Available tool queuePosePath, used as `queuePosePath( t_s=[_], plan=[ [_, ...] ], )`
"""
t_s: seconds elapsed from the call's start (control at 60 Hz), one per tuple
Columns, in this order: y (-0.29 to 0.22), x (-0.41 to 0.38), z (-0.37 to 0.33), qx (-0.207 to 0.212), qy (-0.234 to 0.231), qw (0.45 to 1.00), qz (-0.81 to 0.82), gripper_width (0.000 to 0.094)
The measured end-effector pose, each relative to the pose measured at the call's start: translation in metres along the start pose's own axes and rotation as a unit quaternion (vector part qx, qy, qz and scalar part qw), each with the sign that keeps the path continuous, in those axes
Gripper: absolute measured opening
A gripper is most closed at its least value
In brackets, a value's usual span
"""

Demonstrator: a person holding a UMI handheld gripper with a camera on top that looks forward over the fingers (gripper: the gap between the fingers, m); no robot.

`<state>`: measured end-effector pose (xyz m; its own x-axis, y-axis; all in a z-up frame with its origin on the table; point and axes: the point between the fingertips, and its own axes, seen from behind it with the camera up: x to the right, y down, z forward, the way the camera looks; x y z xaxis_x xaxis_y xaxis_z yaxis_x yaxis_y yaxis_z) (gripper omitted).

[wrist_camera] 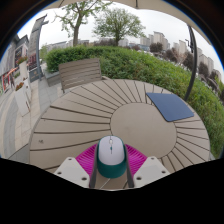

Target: Arrange mouse

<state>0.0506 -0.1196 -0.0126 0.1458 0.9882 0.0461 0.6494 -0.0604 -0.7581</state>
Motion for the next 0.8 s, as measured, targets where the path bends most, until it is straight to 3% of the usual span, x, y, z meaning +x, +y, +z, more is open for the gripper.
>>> queuePosePath(
  t_s=[0.1,0.267,0.417,0.567,0.8],
  plan=[
    [-0.028,0.014,-0.018,0.01,-0.002,1.0,0.004,0.0433],
    [-0.132,0.072,-0.042,0.059,-0.017,0.998,0.016,0.0432],
    [-0.21,0.178,-0.006,0.096,0.021,0.995,0.0,0.0432],
    [-0.215,0.267,0.066,0.067,0.036,0.997,0.01,0.0432],
    [-0.157,0.306,0.162,0.022,-0.017,1.0,0.006,0.0434]
  ],
)
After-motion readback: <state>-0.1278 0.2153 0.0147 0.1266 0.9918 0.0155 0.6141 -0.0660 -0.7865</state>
